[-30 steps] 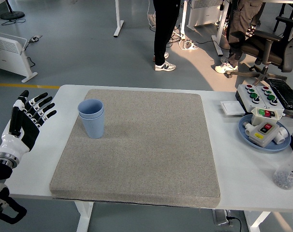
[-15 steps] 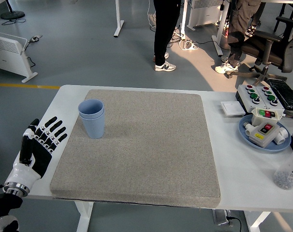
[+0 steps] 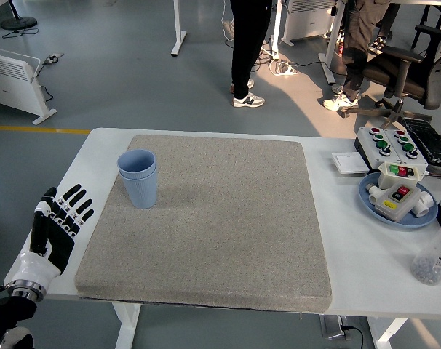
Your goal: Push cup pick cup insert cup
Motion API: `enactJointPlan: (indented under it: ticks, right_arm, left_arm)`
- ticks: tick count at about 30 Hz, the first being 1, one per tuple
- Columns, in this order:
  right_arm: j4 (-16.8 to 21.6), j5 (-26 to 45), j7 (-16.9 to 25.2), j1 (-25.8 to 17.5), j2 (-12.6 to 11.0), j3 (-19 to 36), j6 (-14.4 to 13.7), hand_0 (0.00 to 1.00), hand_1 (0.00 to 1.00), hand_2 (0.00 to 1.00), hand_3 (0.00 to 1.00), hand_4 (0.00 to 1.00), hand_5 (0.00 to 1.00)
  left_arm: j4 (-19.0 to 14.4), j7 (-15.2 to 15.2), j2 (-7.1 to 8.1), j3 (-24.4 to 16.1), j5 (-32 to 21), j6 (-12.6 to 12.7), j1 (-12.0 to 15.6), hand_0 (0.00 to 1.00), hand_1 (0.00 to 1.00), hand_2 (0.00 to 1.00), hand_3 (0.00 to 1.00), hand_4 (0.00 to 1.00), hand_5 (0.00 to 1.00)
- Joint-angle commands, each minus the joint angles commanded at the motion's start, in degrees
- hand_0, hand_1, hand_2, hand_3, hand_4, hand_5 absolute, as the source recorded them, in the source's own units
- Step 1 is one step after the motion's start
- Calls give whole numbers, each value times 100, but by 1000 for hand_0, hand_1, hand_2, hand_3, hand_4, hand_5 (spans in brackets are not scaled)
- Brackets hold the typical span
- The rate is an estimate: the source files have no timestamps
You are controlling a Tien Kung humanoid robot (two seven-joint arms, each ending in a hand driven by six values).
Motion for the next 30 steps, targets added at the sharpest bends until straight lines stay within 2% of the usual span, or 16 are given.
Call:
enactJointPlan:
  ticks: [19,30]
  right_arm:
    - [0,10,0,-4,-9,-10,16,531,549,503,543,89,931]
    - [0,14,1,0,-6,3,6,531,549,503,543,88,931]
  left_arm:
    - [143,6,-60,-32,13,-9,-8,884,889,906,829,589,998]
    - [204,32,-124,-96,-1,-134,-23,879,887,900,826,589,998]
